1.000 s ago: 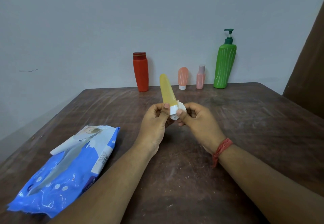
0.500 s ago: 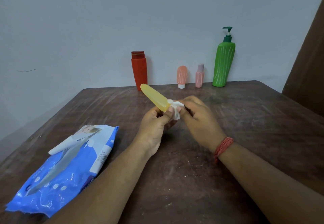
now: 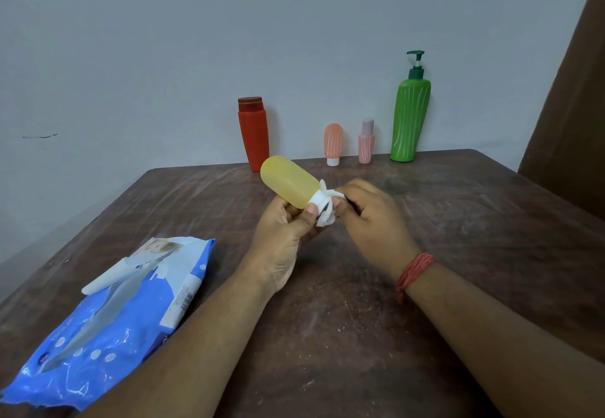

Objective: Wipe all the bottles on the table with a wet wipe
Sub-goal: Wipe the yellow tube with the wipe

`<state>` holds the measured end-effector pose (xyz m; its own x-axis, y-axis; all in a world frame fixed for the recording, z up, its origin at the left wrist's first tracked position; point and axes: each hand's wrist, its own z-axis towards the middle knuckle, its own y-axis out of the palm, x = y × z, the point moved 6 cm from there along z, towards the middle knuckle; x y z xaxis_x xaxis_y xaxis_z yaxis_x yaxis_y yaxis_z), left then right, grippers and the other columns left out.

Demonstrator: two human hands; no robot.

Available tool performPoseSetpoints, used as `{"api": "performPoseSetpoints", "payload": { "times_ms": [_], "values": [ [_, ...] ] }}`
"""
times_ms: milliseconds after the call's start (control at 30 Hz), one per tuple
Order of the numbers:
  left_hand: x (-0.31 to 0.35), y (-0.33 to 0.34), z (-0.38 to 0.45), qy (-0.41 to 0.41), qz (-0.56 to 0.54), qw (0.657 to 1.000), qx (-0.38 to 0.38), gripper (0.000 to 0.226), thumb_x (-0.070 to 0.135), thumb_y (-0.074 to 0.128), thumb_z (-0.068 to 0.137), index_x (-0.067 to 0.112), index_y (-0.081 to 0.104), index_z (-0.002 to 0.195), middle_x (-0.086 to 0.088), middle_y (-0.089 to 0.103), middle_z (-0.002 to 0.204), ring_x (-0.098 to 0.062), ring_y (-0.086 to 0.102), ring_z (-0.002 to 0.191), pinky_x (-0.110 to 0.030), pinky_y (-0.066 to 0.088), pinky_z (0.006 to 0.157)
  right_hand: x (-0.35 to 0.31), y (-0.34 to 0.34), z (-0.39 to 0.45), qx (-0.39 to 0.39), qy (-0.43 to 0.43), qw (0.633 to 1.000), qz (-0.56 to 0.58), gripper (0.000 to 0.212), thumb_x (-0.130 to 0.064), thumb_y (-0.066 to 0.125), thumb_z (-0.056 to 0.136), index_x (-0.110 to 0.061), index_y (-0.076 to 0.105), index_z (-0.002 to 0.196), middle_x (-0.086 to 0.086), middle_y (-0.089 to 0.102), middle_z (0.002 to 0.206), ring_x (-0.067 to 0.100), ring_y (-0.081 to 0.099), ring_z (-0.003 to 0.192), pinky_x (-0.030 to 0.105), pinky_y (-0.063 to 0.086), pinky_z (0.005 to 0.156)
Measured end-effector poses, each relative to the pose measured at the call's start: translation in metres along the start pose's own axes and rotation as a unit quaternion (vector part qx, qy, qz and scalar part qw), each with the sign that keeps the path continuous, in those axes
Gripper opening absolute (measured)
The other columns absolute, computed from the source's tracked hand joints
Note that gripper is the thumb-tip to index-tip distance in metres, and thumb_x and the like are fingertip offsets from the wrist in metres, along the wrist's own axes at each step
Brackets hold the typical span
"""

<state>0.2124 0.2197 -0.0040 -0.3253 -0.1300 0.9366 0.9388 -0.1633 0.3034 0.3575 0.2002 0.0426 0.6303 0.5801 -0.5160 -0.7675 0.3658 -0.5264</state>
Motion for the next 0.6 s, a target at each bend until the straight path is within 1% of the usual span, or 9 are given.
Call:
{"api": "performPoseSetpoints", "payload": {
  "times_ms": [100, 200, 300, 367, 433, 500, 533, 567, 600],
  "values": [
    [0.001, 0.001, -0.001, -0.008, -0.025, 1.000, -0.011, 0.040, 0.005, 0.061, 0.095, 0.009, 0.054, 0.134, -0.010, 0.072, 0.119, -0.025, 0.068, 0.112, -0.040, 0.058, 0.091, -0.012, -0.004, -0.001, 0.014, -0.056, 0.998, -0.032, 0.017, -0.010, 0.061, 0.094, -0.010, 0.071, 0.108, -0.001, 0.058, 0.093, 0.002, 0.050, 0.079, 0.005, 0.036, 0.071],
    [0.000, 0.001, -0.002, -0.021, -0.033, 0.999, -0.015, 0.041, 0.000, 0.057, 0.097, 0.006, 0.052, 0.136, -0.012, 0.072, 0.119, -0.024, 0.070, 0.109, -0.039, 0.057, 0.090, -0.015, -0.002, -0.001, 0.016, -0.075, 0.995, -0.066, 0.023, -0.011, 0.064, 0.092, -0.009, 0.071, 0.113, 0.000, 0.059, 0.096, 0.003, 0.050, 0.082, 0.003, 0.036, 0.071],
    [0.000, 0.004, -0.003, -0.027, -0.045, 0.998, -0.015, 0.040, 0.006, 0.061, 0.094, 0.005, 0.055, 0.134, -0.013, 0.071, 0.120, -0.024, 0.069, 0.108, -0.040, 0.057, 0.094, -0.011, 0.001, 0.001, 0.007, -0.060, 0.995, -0.076, 0.021, -0.015, 0.062, 0.095, -0.010, 0.070, 0.114, -0.006, 0.055, 0.096, 0.002, 0.048, 0.082, 0.004, 0.034, 0.069],
    [0.002, 0.007, -0.006, -0.028, -0.056, 0.998, -0.013, 0.044, 0.014, 0.066, 0.089, 0.004, 0.058, 0.131, -0.012, 0.071, 0.118, -0.022, 0.068, 0.106, -0.040, 0.056, 0.096, -0.010, 0.001, 0.001, 0.002, -0.069, 0.995, -0.072, 0.020, -0.018, 0.057, 0.098, -0.009, 0.069, 0.111, -0.008, 0.051, 0.094, 0.001, 0.045, 0.082, 0.004, 0.033, 0.071],
    [0.003, 0.007, -0.006, -0.032, -0.073, 0.997, -0.007, 0.046, 0.015, 0.068, 0.085, 0.003, 0.060, 0.128, -0.012, 0.071, 0.117, -0.022, 0.068, 0.105, -0.039, 0.056, 0.095, -0.009, 0.001, 0.001, -0.003, -0.070, 0.996, -0.055, 0.019, -0.020, 0.054, 0.099, -0.010, 0.068, 0.105, -0.006, 0.053, 0.092, 0.003, 0.047, 0.080, 0.006, 0.034, 0.071],
    [0.004, 0.005, -0.005, -0.033, -0.083, 0.996, -0.001, 0.041, 0.010, 0.065, 0.087, 0.002, 0.060, 0.127, -0.014, 0.071, 0.119, -0.024, 0.069, 0.106, -0.037, 0.058, 0.092, -0.001, 0.007, 0.000, -0.020, -0.020, 1.000, -0.012, 0.016, -0.019, 0.054, 0.100, -0.010, 0.068, 0.097, -0.003, 0.056, 0.086, 0.008, 0.051, 0.076, 0.015, 0.039, 0.068],
    [0.005, 0.003, -0.004, -0.031, -0.080, 0.996, 0.003, 0.037, 0.007, 0.063, 0.090, 0.002, 0.060, 0.126, -0.014, 0.071, 0.120, -0.025, 0.069, 0.107, -0.036, 0.058, 0.091, 0.005, 0.012, -0.001, -0.034, 0.035, 0.998, 0.039, 0.018, -0.019, 0.054, 0.101, -0.010, 0.068, 0.094, 0.000, 0.060, 0.083, 0.012, 0.055, 0.073, 0.022, 0.044, 0.068],
    [0.005, 0.001, -0.003, -0.027, -0.071, 0.997, 0.009, 0.033, 0.004, 0.061, 0.092, 0.002, 0.061, 0.125, -0.013, 0.071, 0.120, -0.026, 0.069, 0.109, -0.037, 0.057, 0.093, 0.011, 0.017, -0.003, -0.047, 0.105, 0.986, 0.122, 0.021, -0.019, 0.053, 0.102, -0.009, 0.069, 0.094, 0.003, 0.065, 0.081, 0.015, 0.059, 0.071, 0.029, 0.050, 0.068],
    [0.006, 0.000, -0.003, -0.020, -0.061, 0.998, 0.015, 0.032, 0.003, 0.060, 0.093, 0.003, 0.061, 0.125, -0.013, 0.071, 0.121, -0.028, 0.067, 0.112, -0.039, 0.055, 0.097, 0.014, 0.023, -0.006, -0.055, 0.174, 0.957, 0.225, 0.023, -0.019, 0.050, 0.103, -0.009, 0.070, 0.095, 0.006, 0.069, 0.081, 0.016, 0.061, 0.070, 0.034, 0.053, 0.069]
  ]
}}
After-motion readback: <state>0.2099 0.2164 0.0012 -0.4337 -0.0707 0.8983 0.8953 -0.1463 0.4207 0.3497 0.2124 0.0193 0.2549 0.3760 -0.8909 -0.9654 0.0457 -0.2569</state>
